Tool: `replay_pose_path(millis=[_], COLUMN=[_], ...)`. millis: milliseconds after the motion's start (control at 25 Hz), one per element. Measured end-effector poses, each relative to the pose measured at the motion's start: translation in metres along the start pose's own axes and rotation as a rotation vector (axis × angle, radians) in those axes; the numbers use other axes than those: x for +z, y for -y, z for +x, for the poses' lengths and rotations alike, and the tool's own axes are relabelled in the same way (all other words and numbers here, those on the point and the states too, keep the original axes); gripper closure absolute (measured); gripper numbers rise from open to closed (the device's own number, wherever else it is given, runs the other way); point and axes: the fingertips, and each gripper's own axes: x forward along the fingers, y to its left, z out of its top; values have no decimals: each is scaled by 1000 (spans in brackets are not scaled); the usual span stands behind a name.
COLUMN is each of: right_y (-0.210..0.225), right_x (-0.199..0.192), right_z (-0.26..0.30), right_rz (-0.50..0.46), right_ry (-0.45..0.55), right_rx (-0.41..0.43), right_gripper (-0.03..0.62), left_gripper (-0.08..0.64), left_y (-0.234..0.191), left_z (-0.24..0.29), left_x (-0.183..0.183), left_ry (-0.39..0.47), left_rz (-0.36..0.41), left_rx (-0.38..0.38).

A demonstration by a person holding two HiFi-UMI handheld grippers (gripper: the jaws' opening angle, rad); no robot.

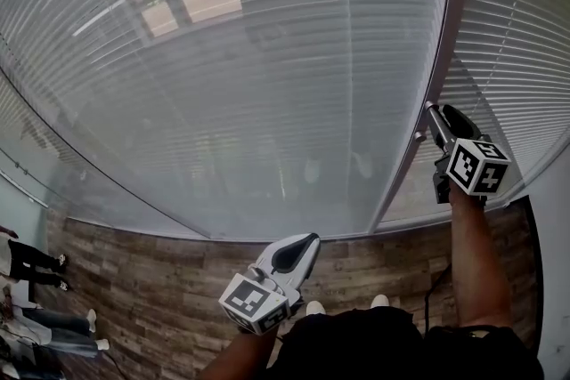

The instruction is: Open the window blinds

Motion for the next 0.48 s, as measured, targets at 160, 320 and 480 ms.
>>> replay_pose_path(millis=[160,320,480], right_y=[-5,-10,-12], right_x=[-2,-15,-21], right_z=[2,5,10], right_rz=[-395,-812,-1137], right_ry=[-30,-98,-153], right_rx=[-80,-165,-253], right_gripper=[400,403,433], left_gripper=[560,560,560], left_y=[3,4,4], left_z=[5,4,-1], left_x=[-1,-10,-7], left_ry=[7,4,10], left_rz=[3,-20,-17], left_rx=[-11,-15,-7])
